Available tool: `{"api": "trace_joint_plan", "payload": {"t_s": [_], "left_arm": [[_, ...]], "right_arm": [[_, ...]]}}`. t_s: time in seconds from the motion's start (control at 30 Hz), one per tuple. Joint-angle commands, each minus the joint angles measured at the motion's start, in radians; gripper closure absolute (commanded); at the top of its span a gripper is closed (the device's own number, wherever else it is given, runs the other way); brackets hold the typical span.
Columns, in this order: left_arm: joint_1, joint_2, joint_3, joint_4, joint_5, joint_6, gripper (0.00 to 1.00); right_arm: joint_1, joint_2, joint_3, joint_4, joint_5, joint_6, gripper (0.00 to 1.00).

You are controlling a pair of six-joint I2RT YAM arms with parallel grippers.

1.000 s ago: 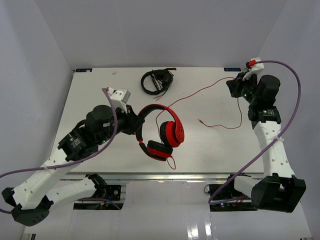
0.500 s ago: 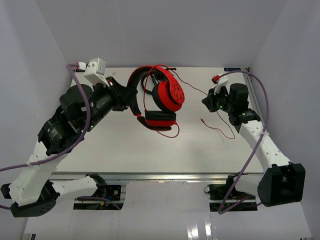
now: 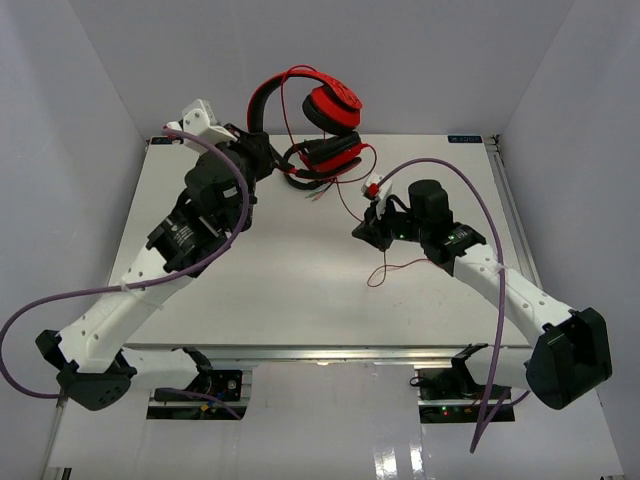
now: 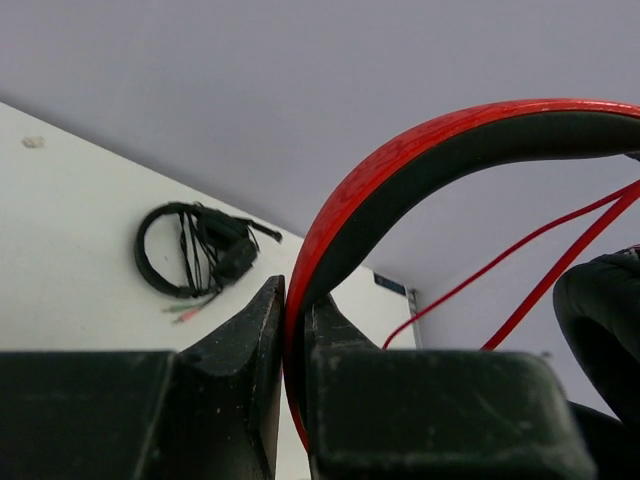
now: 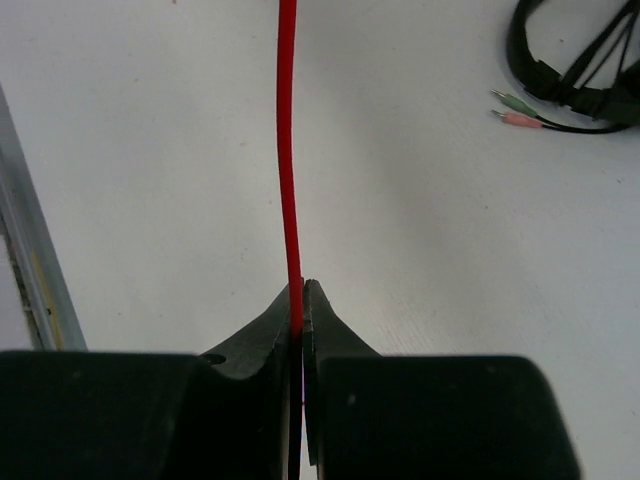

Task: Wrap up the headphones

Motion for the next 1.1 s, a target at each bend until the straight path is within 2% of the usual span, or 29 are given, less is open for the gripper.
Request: {"api": "trace_joint_plan", "payload": {"t_s": [0.0, 0.07, 0.23, 0.53, 0.8, 1.07], "left_arm": [[0.01, 0.073, -0.01, 0.341, -0.219, 0.064, 1.0], [0.052, 0.129, 0.012, 0.376, -0.226, 0.063, 1.0], [0.123, 0.223, 0.061, 0.294, -0.217, 0.043, 1.0], [0.199, 0.294, -0.057, 0.219, -0.15, 0.085, 1.0], [0.164, 0.375, -0.179, 0.139, 0.081, 0.191, 1.0], [0.088, 0.314, -0.359, 0.137, 0.385, 0.295, 1.0]], "right_arm": [[0.079, -0.031, 0.008, 0.008, -0.014, -0.059, 0.92], [0.116, -0.037, 0.022, -0.004, 0.011, -0.079, 0.92], [0.166, -0.076, 0.037, -0.04, 0.097, -0.145, 0.92], [0.229, -0.099, 0.162, -0.158, 0.306, -0.291, 0.92], [0.25, -0.069, 0.311, -0.167, 0.614, -0.488, 0.92], [0.248, -0.058, 0.238, -0.02, 0.78, -0.572, 0.92]]}}
